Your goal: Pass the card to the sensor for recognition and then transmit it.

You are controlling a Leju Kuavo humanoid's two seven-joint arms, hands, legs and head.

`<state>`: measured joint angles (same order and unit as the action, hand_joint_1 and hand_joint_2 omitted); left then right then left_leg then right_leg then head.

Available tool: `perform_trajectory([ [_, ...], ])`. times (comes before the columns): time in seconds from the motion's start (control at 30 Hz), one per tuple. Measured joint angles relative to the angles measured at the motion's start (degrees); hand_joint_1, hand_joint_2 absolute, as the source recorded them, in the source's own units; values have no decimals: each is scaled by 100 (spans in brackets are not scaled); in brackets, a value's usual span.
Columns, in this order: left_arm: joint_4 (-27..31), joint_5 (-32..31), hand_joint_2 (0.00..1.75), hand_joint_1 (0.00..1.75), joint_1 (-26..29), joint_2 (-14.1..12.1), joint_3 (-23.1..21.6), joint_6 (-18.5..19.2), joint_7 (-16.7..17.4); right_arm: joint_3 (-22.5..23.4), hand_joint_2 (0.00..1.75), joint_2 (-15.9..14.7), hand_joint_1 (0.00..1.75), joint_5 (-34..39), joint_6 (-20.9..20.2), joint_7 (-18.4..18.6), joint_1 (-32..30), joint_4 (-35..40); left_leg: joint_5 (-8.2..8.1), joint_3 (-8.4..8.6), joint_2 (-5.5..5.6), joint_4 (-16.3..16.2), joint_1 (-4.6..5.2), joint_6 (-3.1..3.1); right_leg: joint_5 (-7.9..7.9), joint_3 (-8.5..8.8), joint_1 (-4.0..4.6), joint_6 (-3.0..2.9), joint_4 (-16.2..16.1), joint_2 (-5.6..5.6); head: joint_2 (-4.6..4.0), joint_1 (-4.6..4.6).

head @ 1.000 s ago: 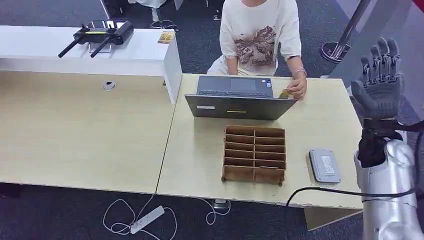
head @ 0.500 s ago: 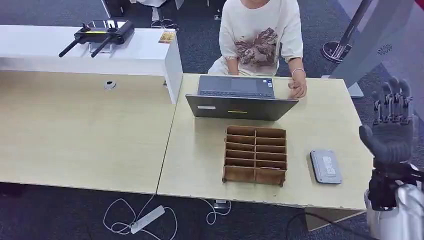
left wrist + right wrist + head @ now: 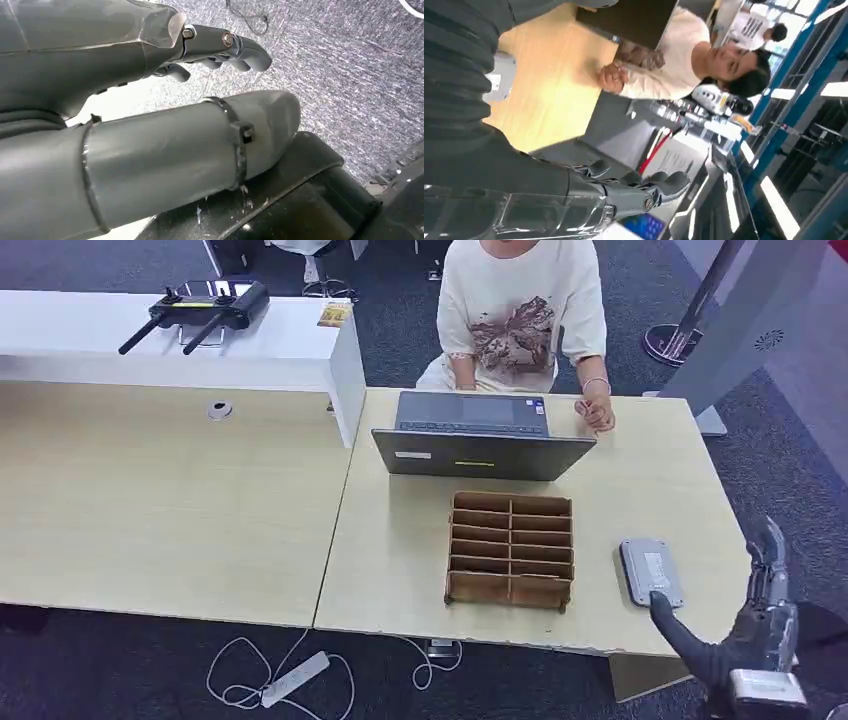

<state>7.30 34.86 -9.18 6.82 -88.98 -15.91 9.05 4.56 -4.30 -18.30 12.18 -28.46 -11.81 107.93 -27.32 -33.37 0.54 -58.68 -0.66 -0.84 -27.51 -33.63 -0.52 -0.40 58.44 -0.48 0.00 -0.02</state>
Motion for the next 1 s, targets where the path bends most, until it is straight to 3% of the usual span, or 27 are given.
perform_trajectory([
  [0.1,0,4,0,0,0,2,-2,-13,37,-333,175,146,0,-932,531,130,-185,144,0,3,-5,0,0,0,0,1,0,0,0,4,0,2],
  [0.27,0,-13,0,0,1,22,-2,-28,118,-778,175,326,0,-2599,1293,735,-233,175,1,5,-11,0,0,0,1,2,0,0,0,6,0,2],
  [0.63,0,-44,0,0,1,26,-4,-24,131,-1031,175,452,0,-3159,1480,1000,-228,170,1,5,-11,0,1,0,1,3,-1,0,0,6,0,0],
  [0.73,0,-107,0,0,-3,33,-4,35,192,-1031,175,507,0,-5033,1901,1822,-161,100,1,6,-11,0,1,0,1,3,-1,0,0,7,0,0],
  [0.8,0,-129,0,0,-10,46,-4,55,231,-1022,175,529,0,-6212,1877,2477,-84,-17,1,9,-15,0,1,0,1,5,-1,0,0,9,0,0],
  [0.9,0,-105,0,0,-11,57,-4,57,240,-1033,175,531,0,-6879,1546,3128,53,-232,1,9,-15,0,1,0,2,6,-1,-1,1,9,0,0],
  [1.0,0,-77,0,0,-10,57,-4,68,236,-1075,175,529,0,-6982,1082,3657,191,-352,2,9,-16,0,1,0,4,6,-1,-2,0,10,0,0],
])
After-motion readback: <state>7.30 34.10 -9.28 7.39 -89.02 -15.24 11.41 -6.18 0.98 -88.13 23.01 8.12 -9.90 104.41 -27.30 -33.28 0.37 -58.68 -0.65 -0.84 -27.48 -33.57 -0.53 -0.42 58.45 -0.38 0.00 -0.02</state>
